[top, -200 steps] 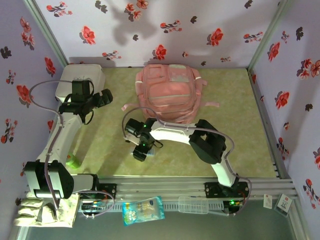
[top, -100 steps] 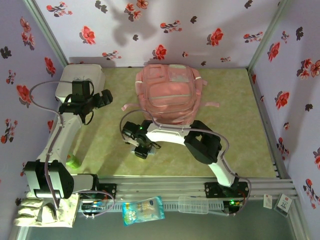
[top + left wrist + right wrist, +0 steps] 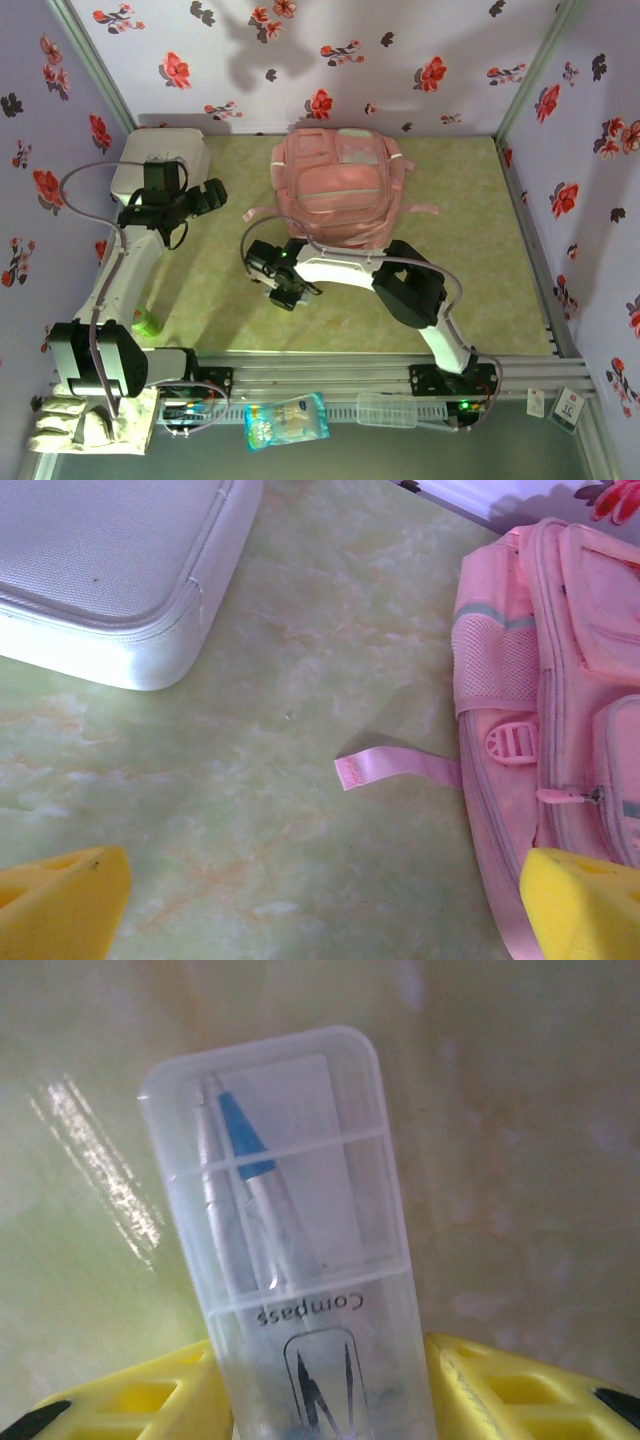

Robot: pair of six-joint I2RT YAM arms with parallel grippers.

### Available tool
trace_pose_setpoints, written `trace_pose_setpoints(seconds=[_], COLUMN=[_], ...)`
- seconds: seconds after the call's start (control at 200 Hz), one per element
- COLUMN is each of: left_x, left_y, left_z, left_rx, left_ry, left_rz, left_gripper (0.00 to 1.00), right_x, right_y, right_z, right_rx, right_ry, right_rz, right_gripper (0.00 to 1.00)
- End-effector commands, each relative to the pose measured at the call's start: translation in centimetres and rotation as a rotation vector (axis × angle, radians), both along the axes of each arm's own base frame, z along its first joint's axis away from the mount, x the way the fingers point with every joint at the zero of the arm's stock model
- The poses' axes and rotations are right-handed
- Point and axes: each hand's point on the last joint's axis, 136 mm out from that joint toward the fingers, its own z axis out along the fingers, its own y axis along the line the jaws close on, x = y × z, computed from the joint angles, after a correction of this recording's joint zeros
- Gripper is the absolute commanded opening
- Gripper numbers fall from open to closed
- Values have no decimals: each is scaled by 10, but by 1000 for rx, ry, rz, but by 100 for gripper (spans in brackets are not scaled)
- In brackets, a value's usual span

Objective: Pack books, pencil case, and school supplies into a backpack

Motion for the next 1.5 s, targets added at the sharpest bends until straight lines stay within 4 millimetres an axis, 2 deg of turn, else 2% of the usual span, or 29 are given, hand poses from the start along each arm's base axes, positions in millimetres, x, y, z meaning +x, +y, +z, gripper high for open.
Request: trace_pose_setpoints(seconds=[0.0,0.2,0.36,0.48,0.58,0.765,0.945,1.045,1.19,1.34,1.495], left_x=[3,13,24,32,36,39,35,34,17,13,18], left_y=[-7,-41,-85,-114,-139,-180,-224,-243,-277,-298,-310], left_z=[2,-2,-5,-10,-13,-16,-16,-22,-39,-57,-74], left_rx=[-29,-47,-24,-14,5,73,185,274,422,510,563], left_ry=[-13,-4,0,15,17,-3,-57,-98,-150,-145,-109], left_rz=[-43,-155,-281,-346,-414,-574,-798,-922,-1160,-1299,-1370], left_gripper=[100,100,100,100,100,100,100,98,95,86,80], right_x=[20,52,83,90,96,106,106,110,116,119,119], right_y=[0,-24,-71,-96,-112,-134,-156,-177,-213,-239,-251], right_z=[45,97,129,133,135,157,180,187,190,186,183], right_rx=[120,316,418,445,462,590,711,760,810,837,848], right_ry=[-84,-174,-263,-261,-269,-285,-250,-248,-237,-220,-213], right_rz=[-91,-270,-470,-551,-625,-733,-816,-896,-1020,-1122,-1169], right_gripper=[51,49,47,46,42,41,42,42,42,42,43])
